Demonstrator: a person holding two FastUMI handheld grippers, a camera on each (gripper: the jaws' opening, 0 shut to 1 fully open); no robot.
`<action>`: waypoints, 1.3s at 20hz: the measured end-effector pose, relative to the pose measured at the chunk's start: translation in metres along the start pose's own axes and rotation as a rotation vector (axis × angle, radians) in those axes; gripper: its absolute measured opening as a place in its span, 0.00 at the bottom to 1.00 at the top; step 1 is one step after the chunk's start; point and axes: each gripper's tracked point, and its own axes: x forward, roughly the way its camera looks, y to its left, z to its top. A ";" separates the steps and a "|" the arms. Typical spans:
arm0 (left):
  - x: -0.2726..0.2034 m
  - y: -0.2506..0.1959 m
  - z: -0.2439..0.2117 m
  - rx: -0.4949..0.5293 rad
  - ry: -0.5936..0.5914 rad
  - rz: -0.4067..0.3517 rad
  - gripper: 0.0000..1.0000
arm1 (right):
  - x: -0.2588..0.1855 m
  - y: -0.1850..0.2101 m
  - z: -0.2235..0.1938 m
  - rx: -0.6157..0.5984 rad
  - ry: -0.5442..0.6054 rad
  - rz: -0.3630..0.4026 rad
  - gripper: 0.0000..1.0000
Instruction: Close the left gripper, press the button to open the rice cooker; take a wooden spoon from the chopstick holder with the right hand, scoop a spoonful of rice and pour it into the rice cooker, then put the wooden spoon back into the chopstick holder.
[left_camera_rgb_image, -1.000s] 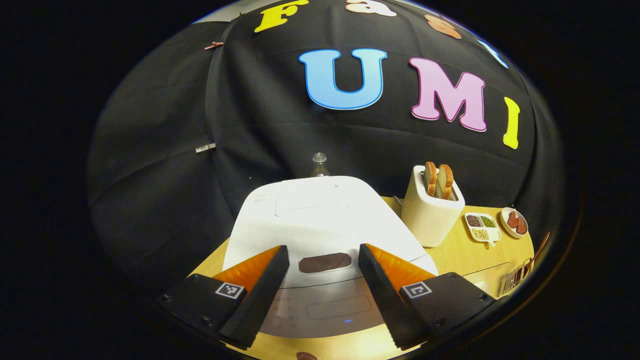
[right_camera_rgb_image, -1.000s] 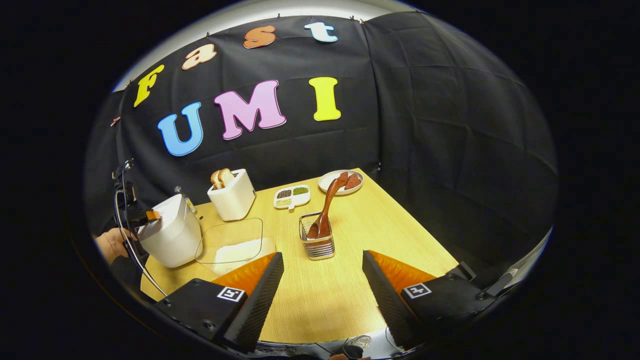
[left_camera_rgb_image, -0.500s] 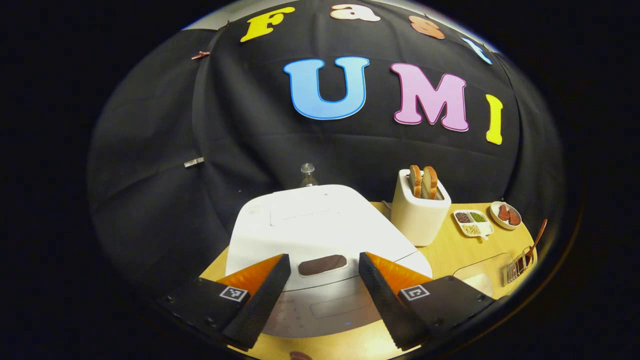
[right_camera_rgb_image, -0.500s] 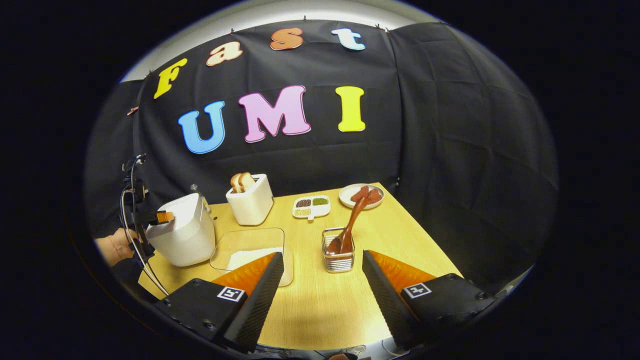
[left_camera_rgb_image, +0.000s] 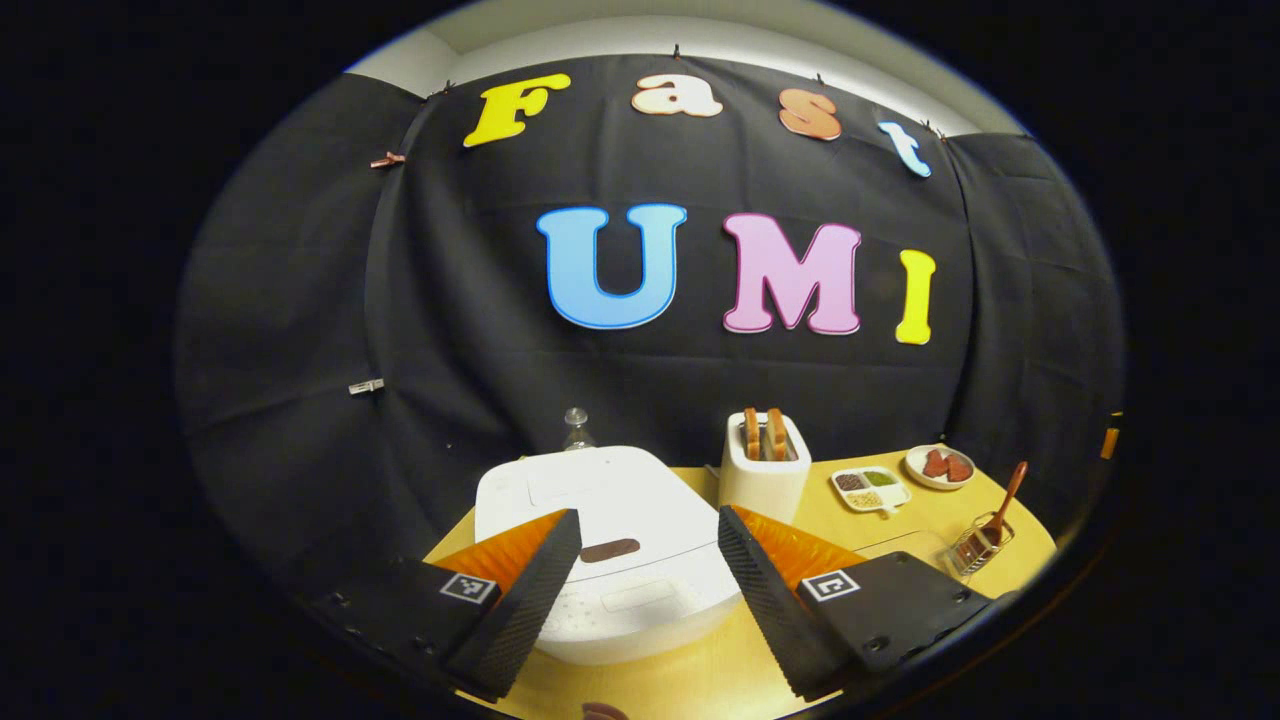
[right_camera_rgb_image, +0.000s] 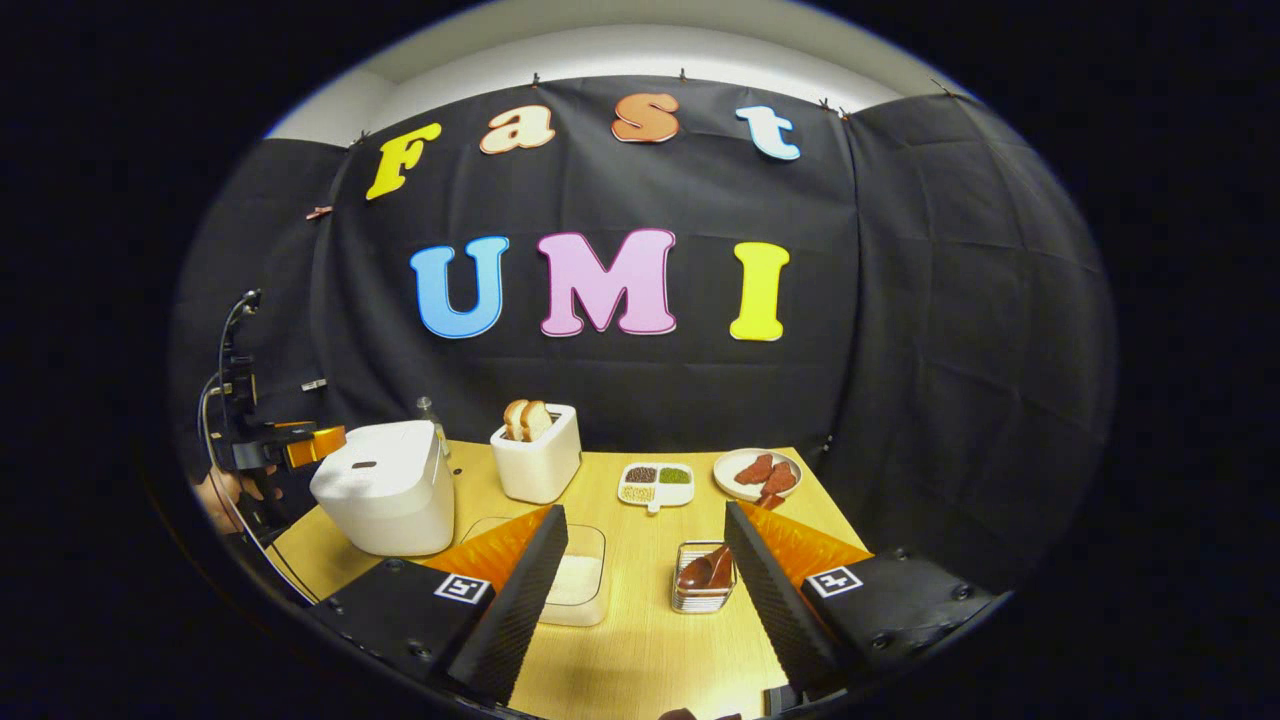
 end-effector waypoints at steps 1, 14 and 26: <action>-0.011 -0.006 0.007 -0.005 -0.020 -0.020 0.95 | 0.002 0.003 0.006 -0.013 -0.014 0.006 0.99; -0.125 -0.041 0.052 -0.031 -0.147 -0.125 0.96 | 0.028 0.040 0.056 -0.088 -0.141 0.088 0.98; -0.154 -0.028 0.040 -0.068 -0.145 -0.052 0.94 | 0.033 0.044 0.052 -0.053 -0.117 0.085 0.98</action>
